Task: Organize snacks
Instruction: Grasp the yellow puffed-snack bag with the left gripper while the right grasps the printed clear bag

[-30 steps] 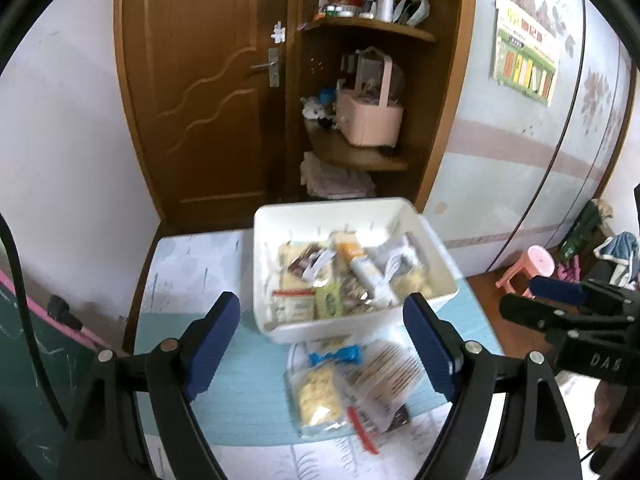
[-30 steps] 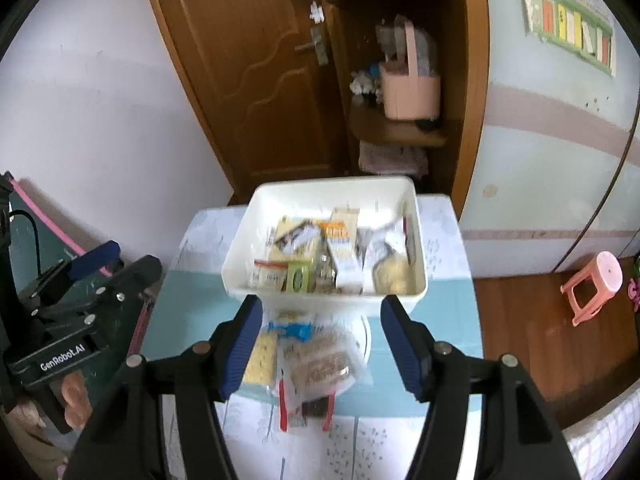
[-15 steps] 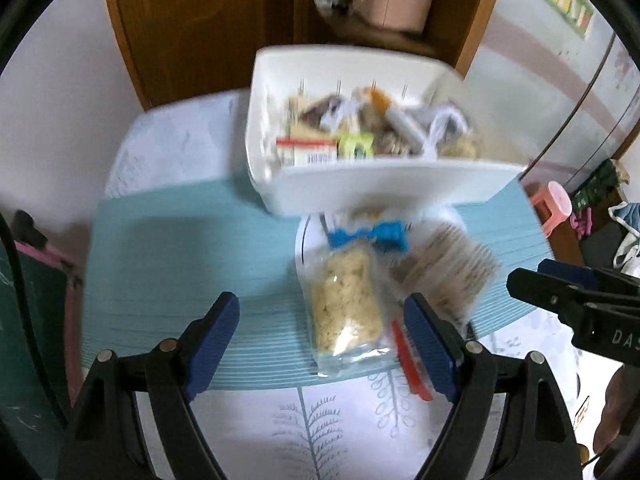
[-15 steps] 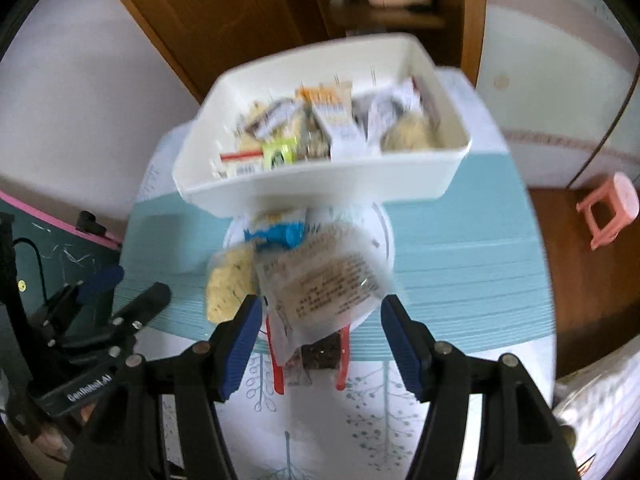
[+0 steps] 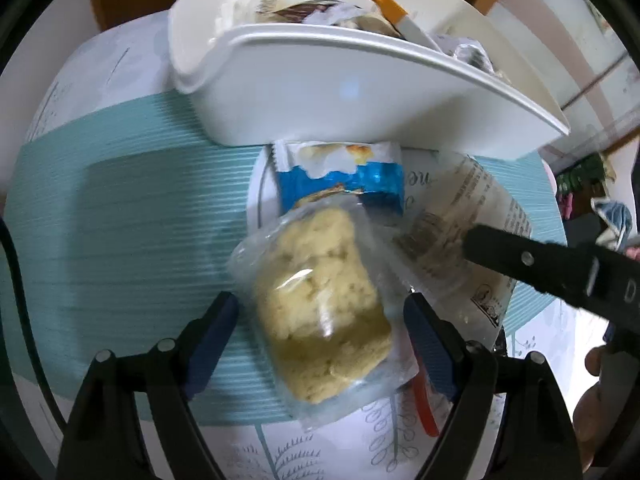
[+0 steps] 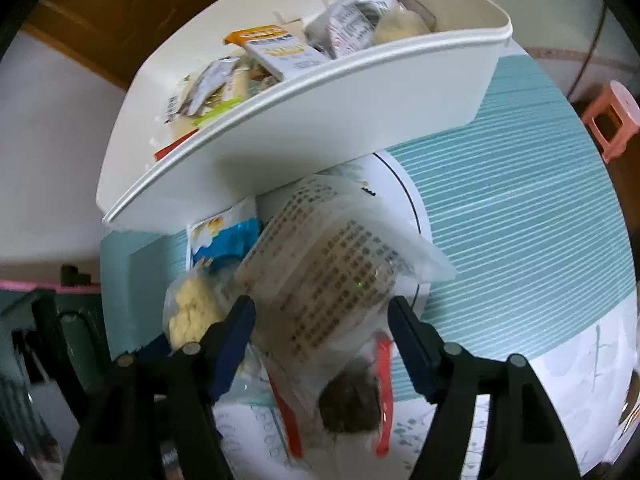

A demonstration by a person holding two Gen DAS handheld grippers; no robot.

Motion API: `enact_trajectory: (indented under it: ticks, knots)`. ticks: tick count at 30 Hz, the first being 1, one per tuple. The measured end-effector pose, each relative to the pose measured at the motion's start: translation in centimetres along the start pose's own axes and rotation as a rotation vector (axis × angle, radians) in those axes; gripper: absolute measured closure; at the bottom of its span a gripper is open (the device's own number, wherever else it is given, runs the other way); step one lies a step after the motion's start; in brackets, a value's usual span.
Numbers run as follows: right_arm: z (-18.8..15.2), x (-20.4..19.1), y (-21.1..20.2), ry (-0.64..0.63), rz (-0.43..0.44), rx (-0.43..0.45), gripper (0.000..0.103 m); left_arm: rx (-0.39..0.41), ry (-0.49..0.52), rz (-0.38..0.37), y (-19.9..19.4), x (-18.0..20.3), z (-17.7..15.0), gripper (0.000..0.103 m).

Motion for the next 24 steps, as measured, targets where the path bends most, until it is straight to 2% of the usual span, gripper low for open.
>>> enact_trajectory:
  ticks: [4,5,6,7,9,12,14,17,18,24]
  knots:
    - [0.1,-0.1,0.5,0.031,-0.007,0.016,0.027,0.013,0.051,0.022,0.2,0.7,0.1,0.019]
    - [0.1,-0.1,0.5,0.036,-0.010,0.026,0.027,0.017,0.056,0.031,0.2,0.7,0.1,0.025]
    - [0.0,-0.1,0.4,0.036,-0.011,0.030,0.028,0.022,0.061,0.042,0.1,0.7,0.0,0.036]
    - [-0.2,0.0,0.3,0.032,-0.011,0.036,0.030,0.030,0.070,0.057,-0.1,0.8,0.0,0.043]
    - [-0.2,-0.2,0.1,0.012,-0.010,0.053,0.039,0.028,0.066,0.044,-0.3,0.7,0.0,0.045]
    - [-0.3,-1.0,-0.3,-0.037,-0.012,0.076,0.058,0.026,0.047,0.038,-0.5,0.6,-0.1,0.047]
    - [-0.3,-1.1,-1.1,-0.055,-0.013,0.100,0.078,0.032,0.020,0.039,-1.0,0.3,-0.3,0.047]
    - [0.0,-0.8,-1.9,-0.072,-0.001,0.103,0.098,0.051,-0.016,0.039,-2.2,-0.2,-0.5,0.047]
    - [0.1,-0.6,-2.0,-0.085,0.002,0.100,0.101,0.057,-0.025,0.042,-2.6,-0.4,-0.5,0.047]
    - [0.0,-1.2,-3.2,-0.152,0.039,0.095,0.102,0.094,-0.072,0.063,-4.8,-0.5,-0.5,0.047]
Point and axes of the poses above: each gripper's, at about its wrist camera, not at the fingertips, and y roughly the way its jaws point, x to its right, z to its top, the point moved 5 cm from there along y, roughly the way its jaws point, and after that the axes turned 2 degrees about y, right-handed, at the moved point
